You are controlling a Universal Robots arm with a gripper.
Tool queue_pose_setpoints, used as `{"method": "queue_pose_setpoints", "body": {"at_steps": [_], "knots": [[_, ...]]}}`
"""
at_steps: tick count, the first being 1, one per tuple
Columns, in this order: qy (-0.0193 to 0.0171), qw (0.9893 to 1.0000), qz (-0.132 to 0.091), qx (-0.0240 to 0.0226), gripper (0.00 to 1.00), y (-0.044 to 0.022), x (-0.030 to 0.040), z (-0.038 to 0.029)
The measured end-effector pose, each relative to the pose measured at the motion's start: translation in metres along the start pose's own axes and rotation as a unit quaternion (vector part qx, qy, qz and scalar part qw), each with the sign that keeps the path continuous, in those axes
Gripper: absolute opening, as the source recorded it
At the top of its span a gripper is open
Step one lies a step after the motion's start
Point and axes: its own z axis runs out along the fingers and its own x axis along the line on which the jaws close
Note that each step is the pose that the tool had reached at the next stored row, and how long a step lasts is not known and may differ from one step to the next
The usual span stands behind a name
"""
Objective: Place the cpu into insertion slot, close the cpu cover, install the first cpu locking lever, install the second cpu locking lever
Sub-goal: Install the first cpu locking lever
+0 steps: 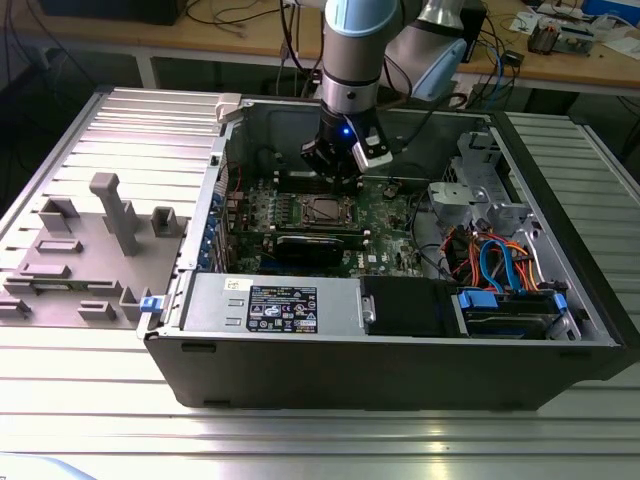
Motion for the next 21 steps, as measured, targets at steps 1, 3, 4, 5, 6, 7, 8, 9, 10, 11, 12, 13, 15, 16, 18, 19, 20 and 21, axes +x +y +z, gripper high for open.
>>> {"method": "queue_pose_setpoints", "body": {"at_steps": [1, 3, 4, 5, 6, 7, 8, 9, 10, 11, 12, 13, 15, 16, 18, 19, 20, 21], "knots": [[0.0, 1.0, 0.0, 0.0, 0.11, 0.0, 0.0, 0.0005], [0.0001, 1.0, 0.0, 0.0001, 0.11, -0.0001, 0.0, 0.001], [0.0001, 1.0, 0.0, 0.0001, 0.11, -0.0001, 0.0, 0.0011], [0.0001, 1.0, 0.0, 0.0, 0.11, -0.0001, 0.0, 0.0012], [0.0, 1.0, 0.0, -0.0001, 0.11, 0.0, -0.0001, 0.0011], [0.0, 1.0, 0.0, -0.0002, 0.11, 0.0, -0.0001, 0.0009], [0.0, 1.0, 0.0, 0.0, 0.11, 0.0, -0.0001, -0.0003], [0.0, 1.0, 0.0, -0.0001, 0.11, 0.0001, -0.0001, -0.0013], [0.0, 1.0, 0.0, -0.0002, 0.11, 0.0002, -0.0001, -0.0016], [-0.0001, 1.0, 0.0, -0.0002, 0.11, 0.0002, -0.0001, -0.0015], [0.0, 1.0, 0.0, 0.0, 0.11, 0.0002, -0.0001, -0.0016], [0.0, 1.0, 0.0, 0.0006, 0.11, 0.0001, -0.0001, -0.0014], [0.0, 1.0, 0.0, 0.0032, 0.11, -0.0002, -0.0003, 0.0002], [0.0002, 1.0, 0.0, 0.0045, 0.11, -0.0004, -0.0005, 0.001], [0.0003, 1.0, 0.0, 0.0057, 0.11, -0.0005, -0.0006, 0.0017], [0.0004, 1.0, 0.0, 0.0059, 0.11, -0.0006, -0.0006, 0.0022], [0.0003, 1.0, 0.0, 0.0059, 0.11, -0.0006, -0.0007, 0.0025], [0.0003, 1.0, 0.0, 0.0059, 0.11, -0.0005, -0.0007, 0.0028]]}}
